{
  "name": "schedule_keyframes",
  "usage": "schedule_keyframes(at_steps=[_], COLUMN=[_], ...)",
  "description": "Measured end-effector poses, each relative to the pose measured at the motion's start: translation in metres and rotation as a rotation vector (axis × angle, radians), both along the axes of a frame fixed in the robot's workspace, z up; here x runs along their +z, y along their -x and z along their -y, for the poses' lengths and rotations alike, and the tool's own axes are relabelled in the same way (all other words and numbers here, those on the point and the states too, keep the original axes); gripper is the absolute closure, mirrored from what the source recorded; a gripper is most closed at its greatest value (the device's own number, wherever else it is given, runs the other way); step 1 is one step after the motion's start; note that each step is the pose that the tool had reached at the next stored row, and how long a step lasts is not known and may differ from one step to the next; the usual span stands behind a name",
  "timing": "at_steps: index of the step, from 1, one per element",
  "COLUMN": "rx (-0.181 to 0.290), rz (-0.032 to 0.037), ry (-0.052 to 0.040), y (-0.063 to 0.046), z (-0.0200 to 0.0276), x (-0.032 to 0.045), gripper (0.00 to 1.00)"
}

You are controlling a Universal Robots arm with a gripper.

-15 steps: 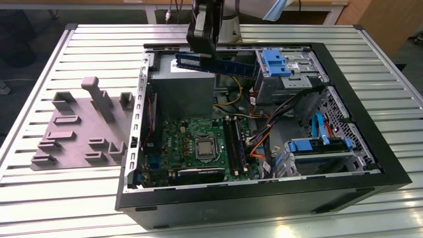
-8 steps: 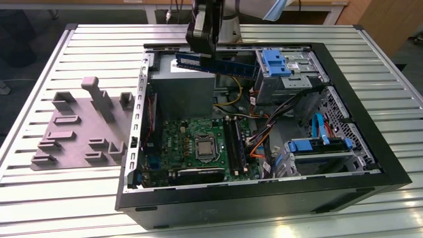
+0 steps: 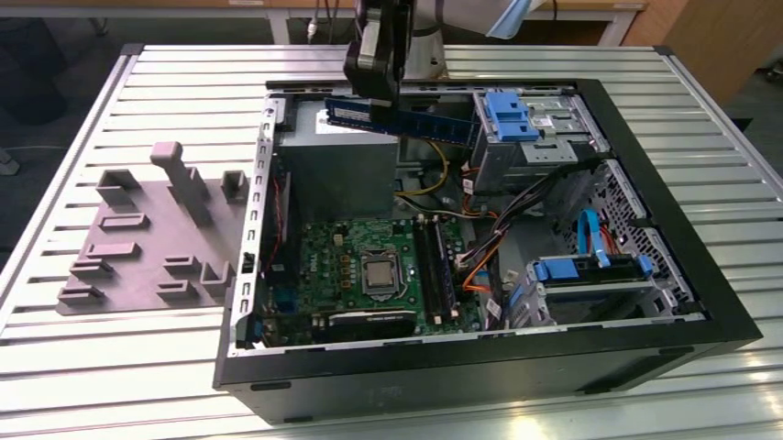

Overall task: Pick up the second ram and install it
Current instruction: 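Insert the second ram into the second slot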

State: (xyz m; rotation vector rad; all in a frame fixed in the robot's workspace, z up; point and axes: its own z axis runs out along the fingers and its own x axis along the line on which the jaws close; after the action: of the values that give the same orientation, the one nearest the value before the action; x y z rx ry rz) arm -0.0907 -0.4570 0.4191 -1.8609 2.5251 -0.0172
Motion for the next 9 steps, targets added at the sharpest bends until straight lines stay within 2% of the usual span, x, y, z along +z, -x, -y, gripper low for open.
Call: schedule_keyframes(at_steps=[5, 9], rx=[-0.027, -0.086], rz=[0.0000, 0.0000], ry=[0.0000, 0.0000], y=[0.0000, 0.0000], z=[0.0000, 0.0000], x=[-0.0001, -0.0004], gripper=[0.86, 0.86])
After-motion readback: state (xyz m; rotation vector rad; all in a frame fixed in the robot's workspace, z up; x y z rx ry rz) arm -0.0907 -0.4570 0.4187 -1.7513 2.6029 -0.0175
